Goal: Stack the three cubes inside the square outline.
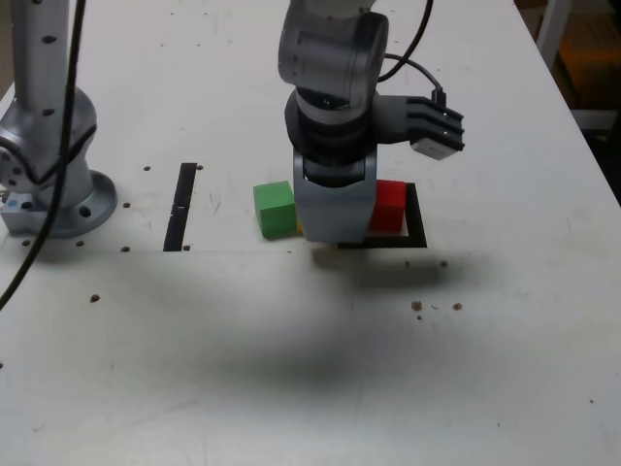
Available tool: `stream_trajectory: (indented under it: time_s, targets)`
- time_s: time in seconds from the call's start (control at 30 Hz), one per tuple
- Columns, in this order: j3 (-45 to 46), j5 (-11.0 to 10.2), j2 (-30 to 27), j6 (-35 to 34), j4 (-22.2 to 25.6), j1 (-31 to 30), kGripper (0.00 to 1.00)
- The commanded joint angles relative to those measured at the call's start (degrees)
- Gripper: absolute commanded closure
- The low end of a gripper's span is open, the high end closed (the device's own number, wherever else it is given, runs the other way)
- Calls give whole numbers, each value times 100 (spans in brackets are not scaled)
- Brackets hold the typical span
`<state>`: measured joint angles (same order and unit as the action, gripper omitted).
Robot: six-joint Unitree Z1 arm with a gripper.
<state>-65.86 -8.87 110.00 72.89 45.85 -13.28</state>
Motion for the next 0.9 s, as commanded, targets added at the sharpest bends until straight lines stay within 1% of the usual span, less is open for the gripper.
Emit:
stream_trajectory:
  time_s: [0.0, 0.23, 0.33, 0.43, 0.57, 0.77, 0.87]
  targets:
    - [32, 3, -50, -5, -33, 10, 29]
    - [131, 41, -111, -4, -151, 10, 33]
    - [238, 156, -159, -8, -357, 29, 36]
    - [387, 304, -229, -12, -633, 65, 42]
    - [522, 395, -305, -9, -828, 102, 47]
    - [545, 446, -339, -3, -819, 115, 51]
    - [455, 471, -335, -3, -629, 115, 52]
